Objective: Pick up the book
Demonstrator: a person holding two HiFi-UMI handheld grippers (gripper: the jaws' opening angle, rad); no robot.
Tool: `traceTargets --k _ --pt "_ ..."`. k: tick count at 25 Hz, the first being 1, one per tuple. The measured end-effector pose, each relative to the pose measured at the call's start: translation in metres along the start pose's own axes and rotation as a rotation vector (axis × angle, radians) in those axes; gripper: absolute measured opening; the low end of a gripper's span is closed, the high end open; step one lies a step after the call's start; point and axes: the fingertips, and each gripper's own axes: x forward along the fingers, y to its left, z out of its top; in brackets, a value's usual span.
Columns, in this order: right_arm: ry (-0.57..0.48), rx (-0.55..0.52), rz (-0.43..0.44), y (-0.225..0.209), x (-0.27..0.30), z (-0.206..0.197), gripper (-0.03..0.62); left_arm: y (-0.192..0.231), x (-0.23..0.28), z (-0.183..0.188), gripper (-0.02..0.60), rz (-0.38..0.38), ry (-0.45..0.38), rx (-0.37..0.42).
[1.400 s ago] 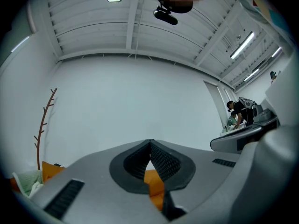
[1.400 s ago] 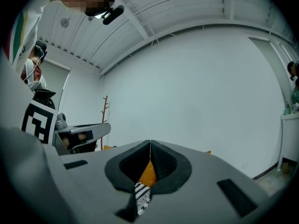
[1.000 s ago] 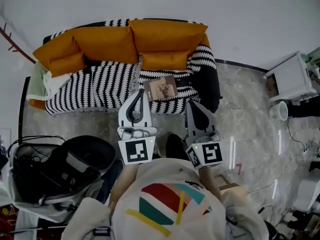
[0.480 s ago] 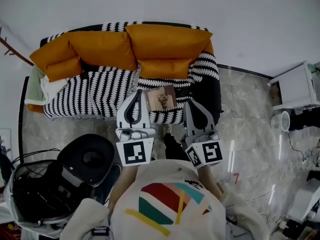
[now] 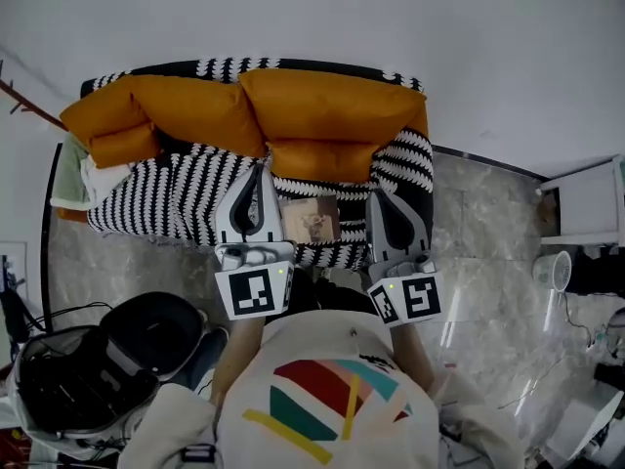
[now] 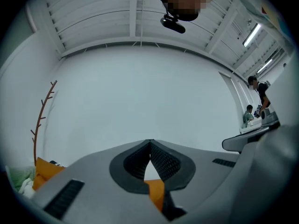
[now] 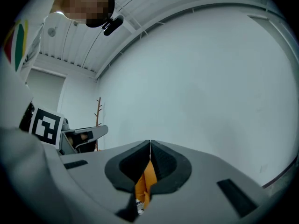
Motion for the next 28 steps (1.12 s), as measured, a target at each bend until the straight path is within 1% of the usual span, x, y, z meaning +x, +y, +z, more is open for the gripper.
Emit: traceTargets --k 3,6,8,12,13,16,17,18,20,22,24,25,26,28 --pt "0.001 0.026 -0.016 -0.013 0.027 -0.006 0.014 0.019 0.022 -0.004 0.005 0.016 0.001 0.005" --pt "0.013 0.059 -0.008 -0.029 0.021 -0.006 0.014 0.006 0.028 -0.009 0.005 0.011 0.025 0.001" --pt "0.026 0.073 0.013 -0.036 0.022 -0.007 0.014 -0.004 0.037 -0.008 0.005 -0.002 0.022 0.000" --pt "0.034 0.088 0.092 -0.031 0.026 -0.006 0.014 -0.017 0.052 0.002 0.005 -0.036 -0.017 -0.004" --pt "0.026 0.087 0.090 -0.032 0.025 -0.004 0.014 -0.021 0.054 0.005 0.005 -0.047 -0.027 0.000" --pt "0.013 0.122 0.035 -0.047 0.023 -0.006 0.014 -0.028 0.058 0.014 0.005 -0.059 -0.060 -0.005" --pt "0.014 0.145 0.038 -0.050 0.024 -0.009 0.014 -0.028 0.058 0.012 0.005 -0.064 -0.059 -0.017" --pt "0.016 0.171 0.062 -0.050 0.027 -0.012 0.014 -0.027 0.058 0.009 0.005 -0.068 -0.055 -0.030" --pt "0.016 0.219 0.151 -0.045 0.034 -0.019 0.015 -0.022 0.059 0.000 0.005 -0.065 -0.052 -0.038" --pt "0.032 0.259 0.229 -0.039 0.039 -0.029 0.016 -0.019 0.061 -0.011 0.005 -0.068 -0.039 -0.026" --pt "0.066 0.302 0.265 -0.036 0.045 -0.042 0.022 -0.020 0.067 -0.026 0.005 -0.087 -0.009 -0.032" --pt "0.088 0.324 0.271 -0.037 0.049 -0.053 0.036 -0.021 0.071 -0.039 0.005 -0.098 0.012 -0.042" --pt "0.117 0.339 0.272 -0.037 0.054 -0.067 0.072 -0.023 0.075 -0.056 0.005 -0.111 0.042 -0.054" --pt "0.194 0.336 0.263 -0.041 0.065 -0.108 0.164 -0.028 0.080 -0.104 0.005 -0.137 0.118 -0.083"
